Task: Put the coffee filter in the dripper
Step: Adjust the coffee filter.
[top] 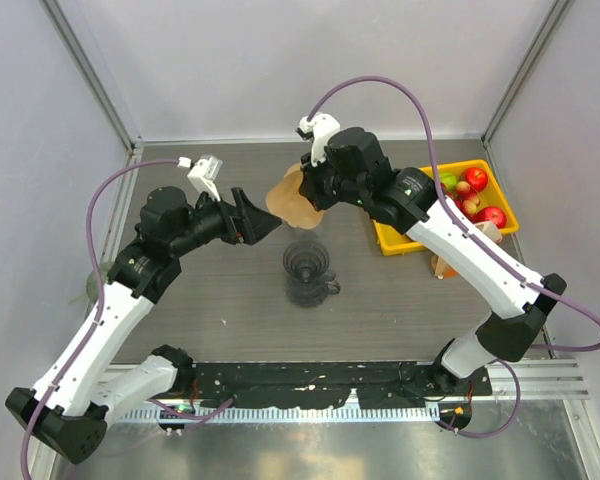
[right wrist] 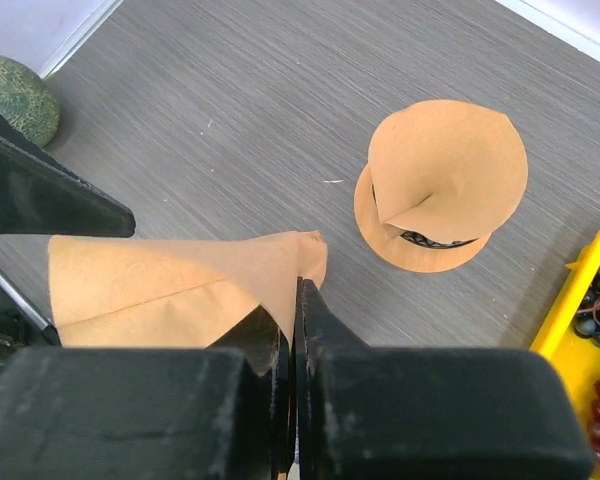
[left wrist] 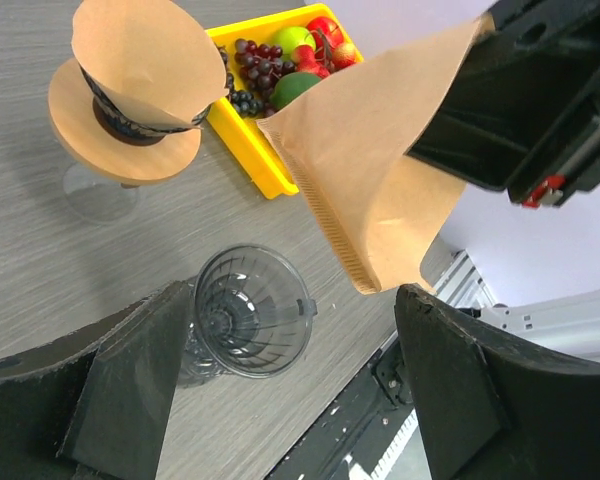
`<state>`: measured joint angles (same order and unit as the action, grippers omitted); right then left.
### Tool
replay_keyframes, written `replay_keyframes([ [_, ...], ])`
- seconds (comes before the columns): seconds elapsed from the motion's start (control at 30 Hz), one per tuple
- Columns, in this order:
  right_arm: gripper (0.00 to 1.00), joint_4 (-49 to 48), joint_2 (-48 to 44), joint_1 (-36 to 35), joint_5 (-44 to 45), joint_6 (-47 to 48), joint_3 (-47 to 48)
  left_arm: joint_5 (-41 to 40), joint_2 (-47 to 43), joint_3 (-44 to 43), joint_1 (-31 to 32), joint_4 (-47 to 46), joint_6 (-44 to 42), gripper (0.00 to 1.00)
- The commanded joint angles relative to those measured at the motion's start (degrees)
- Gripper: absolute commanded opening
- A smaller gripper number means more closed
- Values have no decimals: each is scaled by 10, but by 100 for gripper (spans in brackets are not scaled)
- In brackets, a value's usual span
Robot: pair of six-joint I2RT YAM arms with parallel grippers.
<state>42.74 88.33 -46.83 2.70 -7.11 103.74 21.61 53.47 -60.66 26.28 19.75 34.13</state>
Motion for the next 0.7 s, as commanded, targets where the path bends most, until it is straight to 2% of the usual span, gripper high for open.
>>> replay_keyframes([
  [0.0,5,-37,-26,-20,92,-11,-8,-31,5,-23,10,-55,40,85],
  [0.23,5,-55,-26,-54,157,-5,-7,-46,13,0,15,-102,118,87],
  [0.43,5,-58,-30,-55,193,9,-21,-30,-13,16,12,-118,110,91],
  [0.67,5,-73,-50,-38,187,11,-50,-18,-52,44,-23,-107,100,99],
])
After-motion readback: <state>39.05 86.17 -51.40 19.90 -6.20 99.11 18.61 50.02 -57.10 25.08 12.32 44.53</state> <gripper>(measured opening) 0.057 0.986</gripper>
